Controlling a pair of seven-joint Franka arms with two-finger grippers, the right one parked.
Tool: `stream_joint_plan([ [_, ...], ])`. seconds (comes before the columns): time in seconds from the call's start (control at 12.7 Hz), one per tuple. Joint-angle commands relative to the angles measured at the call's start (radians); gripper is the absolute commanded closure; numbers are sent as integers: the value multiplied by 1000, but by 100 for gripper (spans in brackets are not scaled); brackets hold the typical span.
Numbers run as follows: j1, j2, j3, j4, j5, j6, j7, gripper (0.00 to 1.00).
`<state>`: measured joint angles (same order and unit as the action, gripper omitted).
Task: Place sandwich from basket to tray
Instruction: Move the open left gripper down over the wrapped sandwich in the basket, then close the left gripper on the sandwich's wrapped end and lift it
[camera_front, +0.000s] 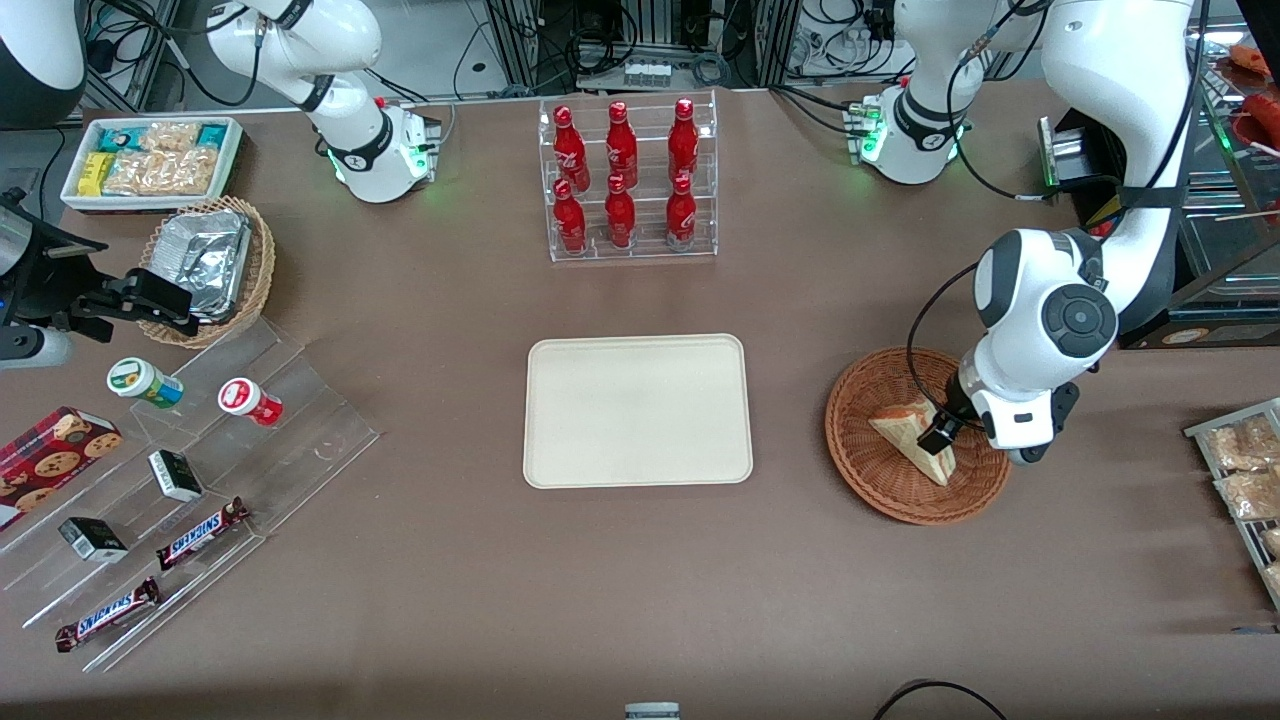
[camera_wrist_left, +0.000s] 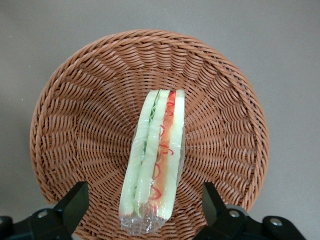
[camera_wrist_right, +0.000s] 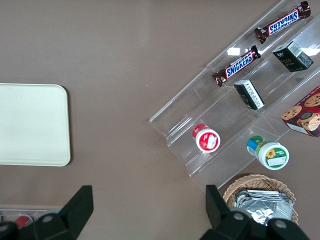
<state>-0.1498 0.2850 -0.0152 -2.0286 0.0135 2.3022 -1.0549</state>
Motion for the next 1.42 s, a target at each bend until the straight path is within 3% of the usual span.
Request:
stream_joint_plan([
  [0.0,-7,-3,5,-21,17,51,-30,0],
  [0.71,-22,34,5,-87,19,155,-43,3],
  [0.79,-22,37,5,-85,19,157,-43,14],
  [0.95,-24,40,5,-82,19,157,-43,55],
  [1.11,-25,37,5,-72,19,152,-45,84],
  [1.18,-25,37,5,-58,19,139,-46,93],
  [1.34,-39,31,4,-21,19,65,-53,94],
])
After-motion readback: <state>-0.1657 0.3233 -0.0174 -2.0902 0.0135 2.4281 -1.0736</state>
